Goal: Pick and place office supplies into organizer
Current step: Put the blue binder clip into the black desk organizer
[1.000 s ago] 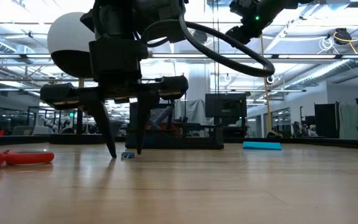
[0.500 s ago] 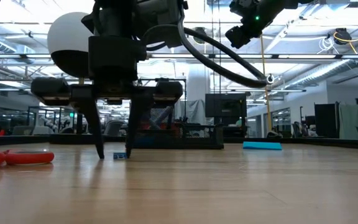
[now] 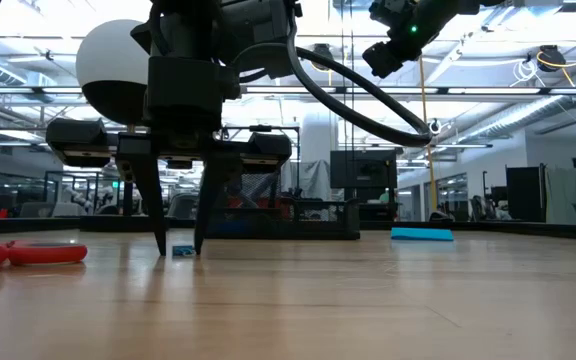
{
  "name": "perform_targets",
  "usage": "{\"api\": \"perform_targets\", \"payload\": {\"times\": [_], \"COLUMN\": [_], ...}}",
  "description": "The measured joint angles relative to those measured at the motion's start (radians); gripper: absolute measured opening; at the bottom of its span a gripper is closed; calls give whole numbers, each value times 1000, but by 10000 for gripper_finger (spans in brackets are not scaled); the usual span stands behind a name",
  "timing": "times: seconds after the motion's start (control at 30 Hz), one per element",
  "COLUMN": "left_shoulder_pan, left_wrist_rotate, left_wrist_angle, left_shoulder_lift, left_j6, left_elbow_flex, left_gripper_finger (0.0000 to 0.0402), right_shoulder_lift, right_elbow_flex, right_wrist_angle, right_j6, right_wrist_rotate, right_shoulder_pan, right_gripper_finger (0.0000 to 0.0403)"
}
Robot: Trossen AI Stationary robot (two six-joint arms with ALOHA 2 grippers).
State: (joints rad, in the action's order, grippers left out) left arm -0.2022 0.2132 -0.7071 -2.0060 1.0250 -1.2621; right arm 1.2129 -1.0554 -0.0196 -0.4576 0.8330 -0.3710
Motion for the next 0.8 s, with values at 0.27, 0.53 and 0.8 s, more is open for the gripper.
{"api": "perform_targets", "payload": {"times": [0.27, 0.53, 0.8], "left_shoulder_pan": [0, 0, -4], "left_wrist_rotate": [1, -5, -68], "left_wrist_angle": [5, 10, -9], "left_shoulder_lift": [0, 0, -2], "left_j6": [-16, -40, -47], "left_elbow_flex": [0, 0, -36], "left_gripper_finger": [50, 74, 49], "right_shoulder_lift": [0, 0, 0], "right_elbow_flex": [0, 0, 0], "right_wrist_angle": [0, 0, 0], "right_j6": [0, 0, 0], "right_wrist_rotate": [0, 0, 0], "right_shoulder_pan": [0, 0, 0], "right_gripper_finger": [84, 84, 84]}}
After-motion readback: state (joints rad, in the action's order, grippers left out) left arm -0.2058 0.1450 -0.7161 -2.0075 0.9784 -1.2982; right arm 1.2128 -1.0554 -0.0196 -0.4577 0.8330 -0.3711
